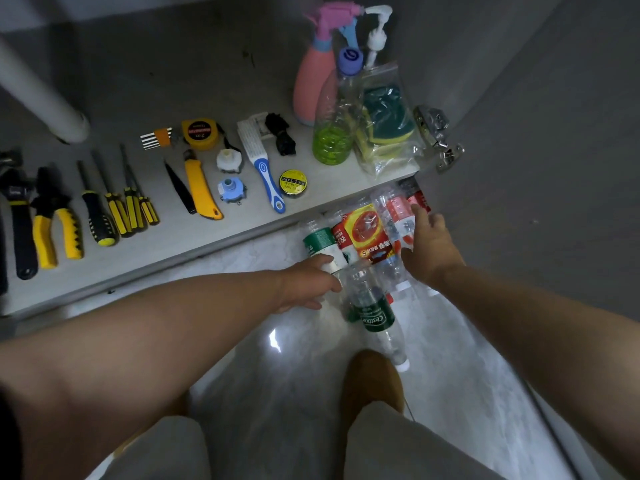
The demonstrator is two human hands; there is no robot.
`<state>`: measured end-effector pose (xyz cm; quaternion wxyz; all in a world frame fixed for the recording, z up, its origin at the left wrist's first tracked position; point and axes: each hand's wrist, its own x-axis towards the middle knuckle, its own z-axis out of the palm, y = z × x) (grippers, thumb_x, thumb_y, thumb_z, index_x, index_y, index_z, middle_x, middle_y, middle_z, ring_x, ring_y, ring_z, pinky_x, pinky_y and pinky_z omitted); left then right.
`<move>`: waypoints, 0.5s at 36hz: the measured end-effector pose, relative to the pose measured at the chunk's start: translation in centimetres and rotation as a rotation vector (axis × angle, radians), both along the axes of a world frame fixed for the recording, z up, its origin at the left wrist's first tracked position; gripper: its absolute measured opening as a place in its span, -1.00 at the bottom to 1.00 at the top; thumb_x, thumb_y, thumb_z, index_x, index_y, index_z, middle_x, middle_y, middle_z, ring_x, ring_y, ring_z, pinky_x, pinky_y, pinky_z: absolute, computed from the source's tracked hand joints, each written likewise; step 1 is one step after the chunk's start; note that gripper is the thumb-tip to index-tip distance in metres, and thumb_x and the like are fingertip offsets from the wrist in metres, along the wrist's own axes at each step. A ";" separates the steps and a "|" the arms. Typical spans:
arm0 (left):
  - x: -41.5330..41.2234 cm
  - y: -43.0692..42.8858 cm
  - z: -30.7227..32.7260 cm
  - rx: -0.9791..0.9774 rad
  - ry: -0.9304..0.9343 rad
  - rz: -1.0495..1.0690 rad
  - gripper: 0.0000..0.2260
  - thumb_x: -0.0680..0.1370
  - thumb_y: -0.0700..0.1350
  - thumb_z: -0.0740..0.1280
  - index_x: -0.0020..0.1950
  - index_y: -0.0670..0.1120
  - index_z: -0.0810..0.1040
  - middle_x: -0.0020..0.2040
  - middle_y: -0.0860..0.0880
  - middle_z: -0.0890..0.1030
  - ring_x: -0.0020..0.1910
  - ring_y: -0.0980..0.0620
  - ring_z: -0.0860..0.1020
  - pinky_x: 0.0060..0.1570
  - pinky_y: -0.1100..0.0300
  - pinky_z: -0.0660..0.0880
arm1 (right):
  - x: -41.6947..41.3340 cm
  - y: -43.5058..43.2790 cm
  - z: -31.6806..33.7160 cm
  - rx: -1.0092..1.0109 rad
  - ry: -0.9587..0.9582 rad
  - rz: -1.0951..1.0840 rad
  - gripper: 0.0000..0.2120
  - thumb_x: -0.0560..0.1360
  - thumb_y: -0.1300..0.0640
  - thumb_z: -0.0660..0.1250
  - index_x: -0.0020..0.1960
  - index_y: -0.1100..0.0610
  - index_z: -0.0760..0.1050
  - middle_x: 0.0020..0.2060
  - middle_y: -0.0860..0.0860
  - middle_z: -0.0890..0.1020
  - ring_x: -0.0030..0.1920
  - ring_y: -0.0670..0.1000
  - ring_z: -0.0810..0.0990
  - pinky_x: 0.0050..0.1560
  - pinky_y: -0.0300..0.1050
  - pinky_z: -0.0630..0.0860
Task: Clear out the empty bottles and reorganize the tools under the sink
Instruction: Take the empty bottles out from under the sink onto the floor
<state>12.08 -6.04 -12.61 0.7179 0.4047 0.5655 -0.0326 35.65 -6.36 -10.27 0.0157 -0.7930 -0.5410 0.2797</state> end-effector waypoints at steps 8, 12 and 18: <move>-0.3 -0.1 -0.2 0.058 0.031 -0.086 -0.29 0.55 -0.16 0.40 0.60 0.18 0.14 0.48 -0.02 0.38 0.33 -0.03 0.47 0.20 0.06 0.55 | 0.6 -2.7 0.0 0.275 -0.230 0.411 -0.67 0.53 0.06 0.35 0.26 0.10 0.43 0.13 0.09 0.50 0.09 0.10 0.46 0.09 0.06 0.54; -0.4 0.1 -0.1 0.110 0.063 -0.101 -0.31 0.55 -0.16 0.40 0.58 0.19 0.15 0.41 -0.03 0.44 0.26 -0.01 0.50 0.17 0.06 0.58 | 0.6 -3.2 -0.1 0.295 -0.206 0.507 -0.75 0.54 0.03 0.32 0.19 0.05 0.47 0.04 0.02 0.52 0.01 0.05 0.51 -0.04 -0.06 0.54; -0.7 0.2 0.1 0.123 0.089 -0.145 -0.29 0.56 -0.16 0.40 0.60 0.16 0.12 0.41 -0.03 0.43 0.26 -0.02 0.49 0.15 0.08 0.57 | -1.5 -4.4 -0.7 -0.149 -0.151 0.543 -0.48 0.44 -0.43 0.25 0.19 -0.07 0.45 -0.14 -0.10 0.63 -0.21 -0.10 0.61 -0.17 -0.12 0.64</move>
